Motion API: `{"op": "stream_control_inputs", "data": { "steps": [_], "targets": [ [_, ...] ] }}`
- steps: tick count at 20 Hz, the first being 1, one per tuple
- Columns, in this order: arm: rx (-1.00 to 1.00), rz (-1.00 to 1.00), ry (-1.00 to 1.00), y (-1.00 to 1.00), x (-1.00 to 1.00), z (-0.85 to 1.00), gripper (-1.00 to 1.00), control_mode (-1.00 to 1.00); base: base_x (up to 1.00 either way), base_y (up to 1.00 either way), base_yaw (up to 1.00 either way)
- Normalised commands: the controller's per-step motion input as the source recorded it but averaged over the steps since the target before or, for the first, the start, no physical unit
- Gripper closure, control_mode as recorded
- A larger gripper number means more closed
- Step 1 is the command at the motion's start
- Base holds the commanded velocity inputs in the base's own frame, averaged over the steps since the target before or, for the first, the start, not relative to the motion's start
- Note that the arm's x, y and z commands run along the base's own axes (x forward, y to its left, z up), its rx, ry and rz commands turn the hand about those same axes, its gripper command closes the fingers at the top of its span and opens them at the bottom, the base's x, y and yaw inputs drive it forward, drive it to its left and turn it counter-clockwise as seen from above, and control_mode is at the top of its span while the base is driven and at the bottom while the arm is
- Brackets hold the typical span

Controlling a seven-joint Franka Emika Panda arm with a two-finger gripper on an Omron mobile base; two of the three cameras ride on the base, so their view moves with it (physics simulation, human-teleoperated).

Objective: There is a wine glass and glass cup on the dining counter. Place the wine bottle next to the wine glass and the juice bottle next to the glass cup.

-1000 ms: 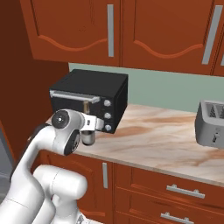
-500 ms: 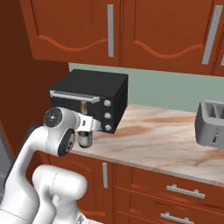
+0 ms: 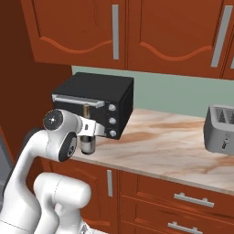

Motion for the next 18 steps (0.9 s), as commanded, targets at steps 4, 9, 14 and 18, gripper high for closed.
{"op": "stream_control_inputs", "data": {
  "steps": [4,9,14,18],
  "targets": [
    [0.0,0.0,0.0,0.0,0.0,0.0,1.0,-1.0,0.0,0.0,0.0],
    [0.0,0.0,0.0,0.0,0.0,0.0,1.0,-1.0,0.0,0.0,0.0],
    [0.0,0.0,0.0,0.0,0.0,0.0,1.0,1.0,0.0,0.0,0.0],
    [0.0,0.0,0.0,0.0,0.0,0.0,1.0,1.0,-0.04,0.01,0.0]
  ]
}}
